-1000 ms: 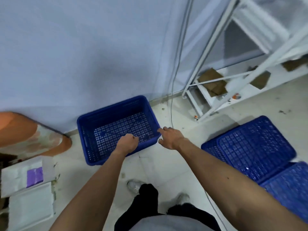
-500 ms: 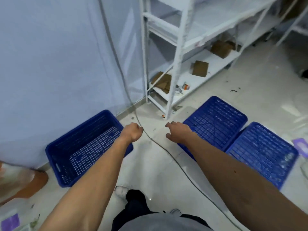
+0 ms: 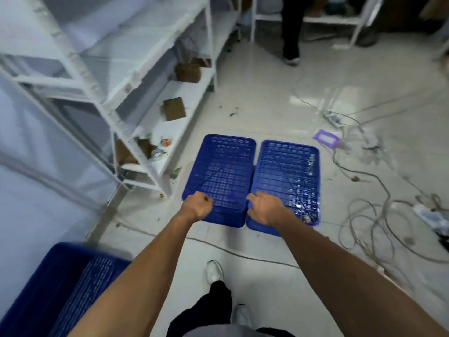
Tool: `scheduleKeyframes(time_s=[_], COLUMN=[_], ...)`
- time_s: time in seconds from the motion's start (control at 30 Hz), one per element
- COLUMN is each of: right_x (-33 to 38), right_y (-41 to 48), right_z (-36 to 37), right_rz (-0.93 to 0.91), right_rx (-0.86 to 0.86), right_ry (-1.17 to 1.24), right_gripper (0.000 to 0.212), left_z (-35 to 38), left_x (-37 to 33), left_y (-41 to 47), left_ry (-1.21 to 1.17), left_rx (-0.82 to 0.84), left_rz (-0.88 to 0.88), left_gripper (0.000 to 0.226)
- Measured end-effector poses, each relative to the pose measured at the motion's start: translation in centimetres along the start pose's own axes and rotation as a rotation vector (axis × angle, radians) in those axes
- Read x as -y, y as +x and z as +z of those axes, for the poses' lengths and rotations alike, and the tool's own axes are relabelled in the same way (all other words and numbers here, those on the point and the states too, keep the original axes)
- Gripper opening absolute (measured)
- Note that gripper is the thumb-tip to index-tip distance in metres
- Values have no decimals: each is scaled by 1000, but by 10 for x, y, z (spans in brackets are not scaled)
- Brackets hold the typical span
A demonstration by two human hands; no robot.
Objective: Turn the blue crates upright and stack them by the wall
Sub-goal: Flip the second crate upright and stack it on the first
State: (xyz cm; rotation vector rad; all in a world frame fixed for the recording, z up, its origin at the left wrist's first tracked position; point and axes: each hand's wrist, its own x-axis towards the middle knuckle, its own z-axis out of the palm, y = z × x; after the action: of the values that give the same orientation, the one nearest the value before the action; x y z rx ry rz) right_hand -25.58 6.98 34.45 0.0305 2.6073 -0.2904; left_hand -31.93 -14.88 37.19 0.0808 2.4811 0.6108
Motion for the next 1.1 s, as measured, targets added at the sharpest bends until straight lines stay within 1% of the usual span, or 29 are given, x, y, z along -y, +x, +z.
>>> scheduleKeyframes(time_s=[0.07,0.2,0.33,0.43,0.5,0.63,0.77,0.83,0.93,1.0,1.1], right_x=[-31,-85,-141,-174,-199,-241,-287,-319,-361,-392,-437], right_y=[-4,-4,10,24,33,45,53,64,79,93,126], right_z=[1,3,8,12,14,8,14,20,28,37,65], right_rz=[59,168,262,313,364,445,515,535,515,494,450], right_rx=[-15,-5,17,39,60,31,42,35,26,41,55], right_ry=[45,82,121,160,183,233,241,254,261,261,261], right_gripper=[54,53,52,50,52,46,44,41,35,31,29], left_z=[15,43,75,97,114,133,152,169,193,213,241], left_x=[-31,-75,-110,-133,-150,-180,-216,-231,-246,-249,-246], left_y=[20,62,120,170,205,254,286,305,321,331,361], left_ry=[26,-3,-158,-246,-250,-128,-57,-93,-196,-232,-205], left_rx=[41,130,272,316,344,363,390,402,412,389,300], left_rz=[32,74,57,27,31,67,79,47,-49,-115,-168], left_gripper=[35,32,25,22,22,25,34,32,25,24,28])
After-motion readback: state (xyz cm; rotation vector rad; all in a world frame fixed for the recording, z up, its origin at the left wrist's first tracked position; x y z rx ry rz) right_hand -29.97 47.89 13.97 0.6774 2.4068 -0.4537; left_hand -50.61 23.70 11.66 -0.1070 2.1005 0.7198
